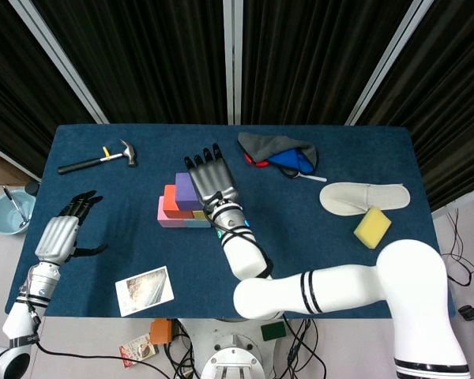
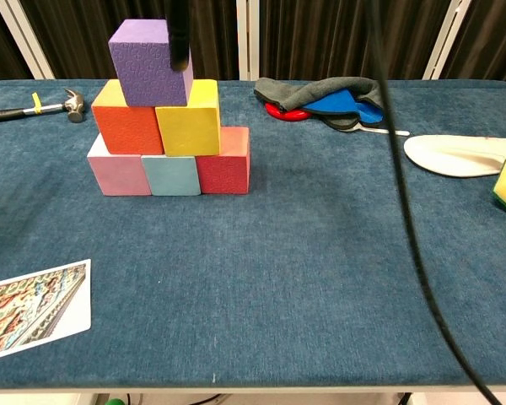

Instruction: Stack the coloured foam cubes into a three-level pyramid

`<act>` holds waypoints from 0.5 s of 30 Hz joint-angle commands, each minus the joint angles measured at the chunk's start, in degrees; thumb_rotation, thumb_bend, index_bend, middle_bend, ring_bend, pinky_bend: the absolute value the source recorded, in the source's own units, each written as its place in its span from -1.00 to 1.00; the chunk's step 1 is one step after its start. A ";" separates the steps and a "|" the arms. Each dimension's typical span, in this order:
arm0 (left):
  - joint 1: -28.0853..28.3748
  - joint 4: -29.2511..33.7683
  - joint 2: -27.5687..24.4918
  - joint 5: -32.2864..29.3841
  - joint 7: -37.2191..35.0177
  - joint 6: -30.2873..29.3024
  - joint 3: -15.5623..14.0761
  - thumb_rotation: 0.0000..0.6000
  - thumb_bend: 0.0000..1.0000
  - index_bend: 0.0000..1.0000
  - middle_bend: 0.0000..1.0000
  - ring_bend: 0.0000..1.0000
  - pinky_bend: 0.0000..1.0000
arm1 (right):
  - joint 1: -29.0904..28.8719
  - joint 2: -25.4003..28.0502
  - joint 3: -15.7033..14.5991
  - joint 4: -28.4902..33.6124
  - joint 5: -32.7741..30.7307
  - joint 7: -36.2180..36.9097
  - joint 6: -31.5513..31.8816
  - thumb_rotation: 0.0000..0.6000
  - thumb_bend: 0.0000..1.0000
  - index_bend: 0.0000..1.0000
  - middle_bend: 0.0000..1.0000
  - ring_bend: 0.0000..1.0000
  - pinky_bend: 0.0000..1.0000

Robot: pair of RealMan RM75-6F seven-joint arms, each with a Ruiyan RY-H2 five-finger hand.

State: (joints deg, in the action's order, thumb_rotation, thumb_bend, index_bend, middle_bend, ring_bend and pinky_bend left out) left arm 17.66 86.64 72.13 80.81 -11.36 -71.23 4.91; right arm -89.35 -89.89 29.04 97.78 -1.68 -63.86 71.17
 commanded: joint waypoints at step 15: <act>-5.32 -3.14 -2.62 -2.44 5.70 -8.30 0.63 1.00 -0.80 -0.73 -0.90 -0.96 -0.66 | 42.94 28.62 -23.52 21.51 55.12 41.02 6.18 1.00 -0.76 -0.71 -0.69 -0.91 -1.00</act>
State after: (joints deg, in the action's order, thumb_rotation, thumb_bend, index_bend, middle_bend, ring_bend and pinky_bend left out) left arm 13.55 83.89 69.64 78.27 -6.35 -77.85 5.65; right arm -60.11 -69.19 15.29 116.93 36.26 -37.80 75.65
